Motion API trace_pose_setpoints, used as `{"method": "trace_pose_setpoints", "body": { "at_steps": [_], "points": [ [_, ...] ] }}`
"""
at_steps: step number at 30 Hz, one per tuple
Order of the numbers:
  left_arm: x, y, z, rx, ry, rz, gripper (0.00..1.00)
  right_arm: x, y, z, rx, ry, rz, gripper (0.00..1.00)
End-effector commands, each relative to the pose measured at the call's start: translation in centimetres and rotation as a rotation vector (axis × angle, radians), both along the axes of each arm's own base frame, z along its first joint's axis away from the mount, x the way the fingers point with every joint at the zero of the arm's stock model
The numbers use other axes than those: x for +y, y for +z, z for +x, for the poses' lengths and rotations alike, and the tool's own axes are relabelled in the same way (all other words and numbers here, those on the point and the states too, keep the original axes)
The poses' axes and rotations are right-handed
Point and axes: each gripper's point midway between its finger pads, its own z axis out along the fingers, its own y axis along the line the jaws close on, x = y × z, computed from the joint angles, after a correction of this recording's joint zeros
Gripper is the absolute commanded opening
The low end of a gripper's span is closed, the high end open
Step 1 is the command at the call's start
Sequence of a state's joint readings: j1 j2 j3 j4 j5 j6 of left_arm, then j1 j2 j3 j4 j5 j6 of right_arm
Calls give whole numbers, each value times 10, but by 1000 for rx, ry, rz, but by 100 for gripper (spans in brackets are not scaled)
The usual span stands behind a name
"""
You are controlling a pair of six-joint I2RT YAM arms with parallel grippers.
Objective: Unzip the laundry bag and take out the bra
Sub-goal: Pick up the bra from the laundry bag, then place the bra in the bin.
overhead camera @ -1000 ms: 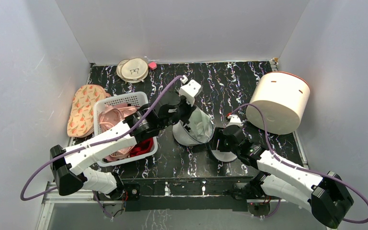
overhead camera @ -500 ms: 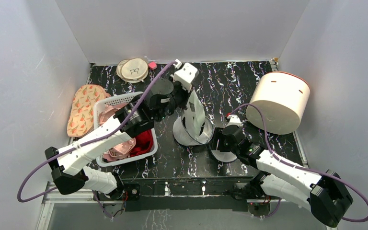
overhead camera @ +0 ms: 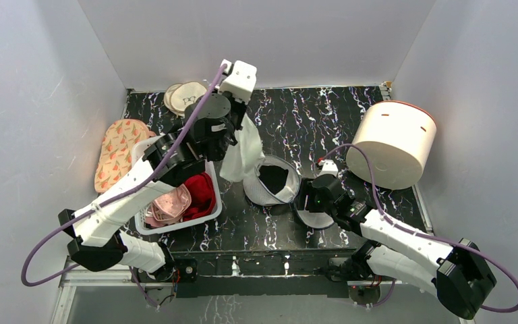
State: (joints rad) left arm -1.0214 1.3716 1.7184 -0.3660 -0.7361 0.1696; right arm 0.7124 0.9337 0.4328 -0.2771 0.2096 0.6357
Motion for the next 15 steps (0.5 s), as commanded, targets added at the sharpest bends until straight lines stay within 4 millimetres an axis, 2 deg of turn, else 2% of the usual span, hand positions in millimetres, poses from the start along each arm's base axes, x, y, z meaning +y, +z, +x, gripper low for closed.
{"method": "trace_pose_setpoints", "body": {
  "at_steps": [1,7,10,11,15],
  "points": [
    [57,27,-1,-51,230,74,0,13,30,13,-68,32,42,56],
    [108,37,0,-70,408,125,0,18,34,15,-77,66,32,56],
    [126,37,-4,-81,478,167,0,20,34,16,-74,80,22,57],
    [143,37,-14,-54,507,170,0,22,34,17,-71,93,17,57],
    [172,31,-38,-1,530,142,0,24,33,17,-67,109,11,57]
  ]
}}
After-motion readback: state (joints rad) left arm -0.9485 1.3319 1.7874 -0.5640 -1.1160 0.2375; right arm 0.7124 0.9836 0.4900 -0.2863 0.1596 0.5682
